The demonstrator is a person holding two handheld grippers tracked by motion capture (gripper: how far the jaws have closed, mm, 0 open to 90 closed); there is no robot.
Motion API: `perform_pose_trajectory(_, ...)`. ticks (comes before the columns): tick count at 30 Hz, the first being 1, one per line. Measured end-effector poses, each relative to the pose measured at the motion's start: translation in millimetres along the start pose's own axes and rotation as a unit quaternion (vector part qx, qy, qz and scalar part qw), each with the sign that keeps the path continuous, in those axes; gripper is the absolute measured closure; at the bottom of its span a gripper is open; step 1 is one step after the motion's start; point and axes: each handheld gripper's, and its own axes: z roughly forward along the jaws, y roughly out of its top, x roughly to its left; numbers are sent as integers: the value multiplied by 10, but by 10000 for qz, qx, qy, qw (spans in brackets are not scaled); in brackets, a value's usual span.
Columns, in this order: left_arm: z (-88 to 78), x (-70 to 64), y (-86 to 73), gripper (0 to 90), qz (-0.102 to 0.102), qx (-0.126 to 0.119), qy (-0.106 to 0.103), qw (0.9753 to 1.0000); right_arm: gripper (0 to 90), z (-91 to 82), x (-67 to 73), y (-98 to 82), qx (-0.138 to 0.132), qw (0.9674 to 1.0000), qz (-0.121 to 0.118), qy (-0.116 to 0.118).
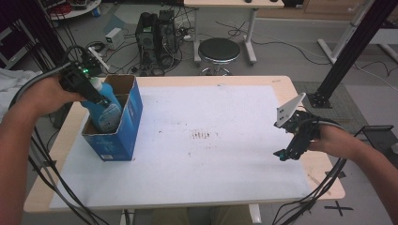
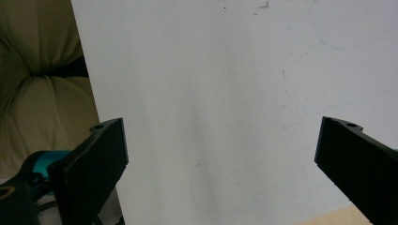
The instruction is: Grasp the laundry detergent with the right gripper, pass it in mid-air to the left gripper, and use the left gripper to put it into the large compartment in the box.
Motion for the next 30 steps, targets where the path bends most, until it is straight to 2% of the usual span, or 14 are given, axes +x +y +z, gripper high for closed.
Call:
perform_pose_trajectory(2,48,-1,-11,379,31,47,6,10000,20,4,0,2,3,10000,11,1)
perform_pose_trajectory(3,121,41,-21,379,401,423,-6,9983,20,20,0,6,-1,10000,7,-19)
perform_pose_trajectory(4,186,26,-37,379,302,352,-25,9989,20,24,4,7,20,10000,34,-12)
perform_pose_trajectory(9,384,45,-89,379,384,507,-83,9979,20,46,9,-3,4,10000,58,10)
perform_pose_trajectory(10,429,33,-104,379,273,446,-83,9986,20,42,11,-8,21,10000,70,16)
perform_pose_trajectory(11,450,48,-108,379,400,551,-69,9977,20,41,9,-14,16,10000,63,13)
perform_pose_trajectory(14,508,40,-119,379,394,641,-109,9971,20,39,9,-25,7,9999,103,9)
perform_pose_trajectory(15,568,21,-127,379,298,586,-118,9978,20,41,2,-39,-12,10000,82,33)
perform_pose_trajectory(20,638,26,-108,378,508,870,-165,9948,20,46,4,-52,-14,9999,102,48)
perform_pose_trajectory(23,708,7,-133,378,320,796,-184,9961,20,53,12,-61,-20,9999,129,49)
perform_pose_trajectory(24,711,22,-141,378,401,859,-197,9953,20,54,14,-65,-9,9999,144,51)
perform_pose_trajectory(27,752,35,-174,378,365,883,-217,9952,20,57,11,-75,-50,9999,140,53)
perform_pose_trajectory(29,775,20,-194,378,107,636,-229,9977,20,50,9,-74,-65,9999,149,44)
perform_pose_trajectory(30,748,59,-180,378,403,899,-265,9948,20,51,8,-71,-71,9999,148,34)
